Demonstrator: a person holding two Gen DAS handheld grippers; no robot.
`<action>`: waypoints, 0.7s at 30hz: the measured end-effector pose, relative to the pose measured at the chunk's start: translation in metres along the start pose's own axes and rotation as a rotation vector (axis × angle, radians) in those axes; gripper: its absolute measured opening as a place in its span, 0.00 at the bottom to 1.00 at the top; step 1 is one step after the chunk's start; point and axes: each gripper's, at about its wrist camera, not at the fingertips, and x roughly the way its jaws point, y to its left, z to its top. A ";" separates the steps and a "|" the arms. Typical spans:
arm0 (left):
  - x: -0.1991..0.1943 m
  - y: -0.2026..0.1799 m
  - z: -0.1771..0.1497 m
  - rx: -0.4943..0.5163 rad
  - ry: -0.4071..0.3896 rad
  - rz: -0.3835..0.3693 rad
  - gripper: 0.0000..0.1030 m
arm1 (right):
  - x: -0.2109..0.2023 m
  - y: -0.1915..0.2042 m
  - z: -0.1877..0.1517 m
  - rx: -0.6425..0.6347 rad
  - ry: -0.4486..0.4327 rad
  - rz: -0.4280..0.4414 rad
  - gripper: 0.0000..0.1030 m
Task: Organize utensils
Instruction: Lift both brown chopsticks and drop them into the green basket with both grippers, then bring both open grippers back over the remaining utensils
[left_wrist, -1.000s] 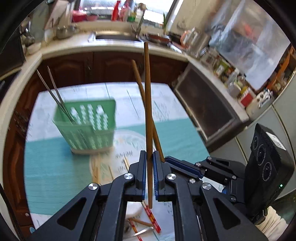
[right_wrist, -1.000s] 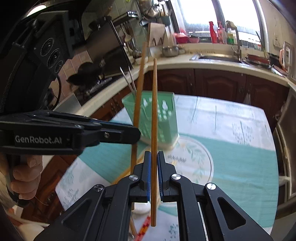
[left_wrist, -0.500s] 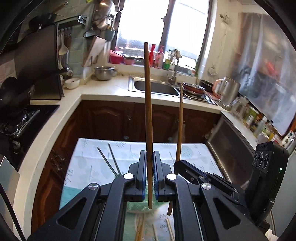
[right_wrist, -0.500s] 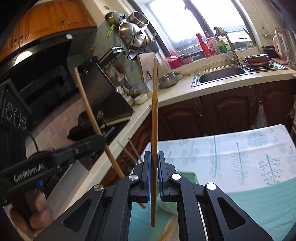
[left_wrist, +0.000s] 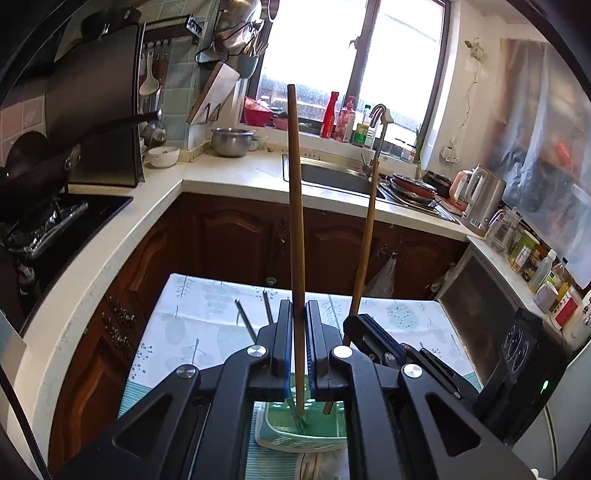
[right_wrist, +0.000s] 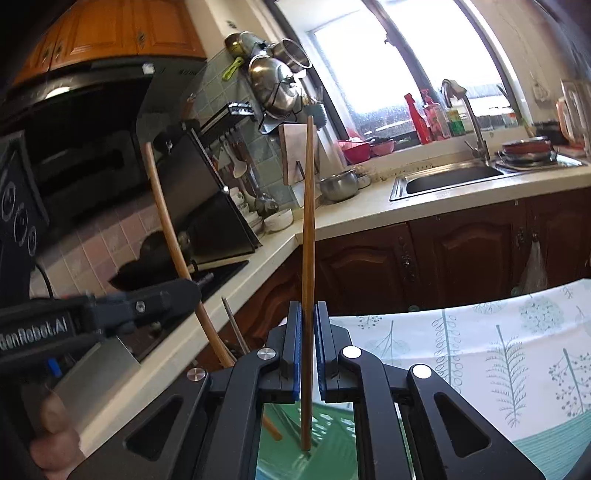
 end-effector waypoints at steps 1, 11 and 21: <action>0.003 0.002 -0.003 -0.004 0.002 -0.003 0.04 | 0.005 0.003 -0.007 -0.029 -0.003 -0.009 0.06; 0.019 0.009 -0.037 -0.018 0.080 -0.022 0.04 | 0.021 0.031 -0.066 -0.221 0.023 0.026 0.06; 0.012 0.010 -0.057 -0.031 0.161 -0.037 0.16 | 0.008 0.030 -0.075 -0.161 0.091 0.024 0.08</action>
